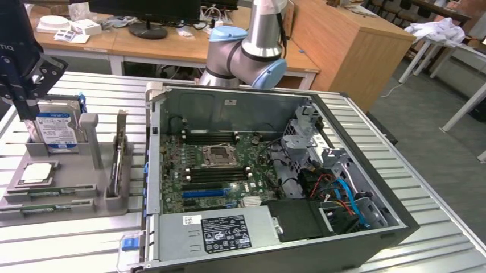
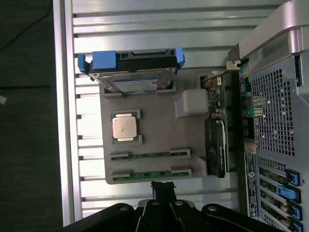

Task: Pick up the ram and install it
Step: 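Pick up the ram and move it above insertion slot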

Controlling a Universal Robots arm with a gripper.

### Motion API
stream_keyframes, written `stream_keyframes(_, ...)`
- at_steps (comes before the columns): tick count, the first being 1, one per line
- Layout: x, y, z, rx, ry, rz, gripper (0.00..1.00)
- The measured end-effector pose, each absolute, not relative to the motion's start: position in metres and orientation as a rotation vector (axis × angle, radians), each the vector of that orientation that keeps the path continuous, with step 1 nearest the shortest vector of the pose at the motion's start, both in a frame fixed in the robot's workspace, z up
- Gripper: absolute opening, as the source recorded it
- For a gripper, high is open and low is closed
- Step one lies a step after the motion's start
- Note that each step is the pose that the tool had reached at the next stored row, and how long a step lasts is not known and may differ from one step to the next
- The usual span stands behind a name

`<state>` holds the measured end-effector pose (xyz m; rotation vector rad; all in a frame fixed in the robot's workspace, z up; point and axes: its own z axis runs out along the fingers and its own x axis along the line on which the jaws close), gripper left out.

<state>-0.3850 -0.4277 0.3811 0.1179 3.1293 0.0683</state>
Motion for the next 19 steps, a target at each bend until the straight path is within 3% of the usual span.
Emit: stream_keyframes(19,-0.385,-0.4277,0.3808,-0.001,3.133,0.068,0.1)
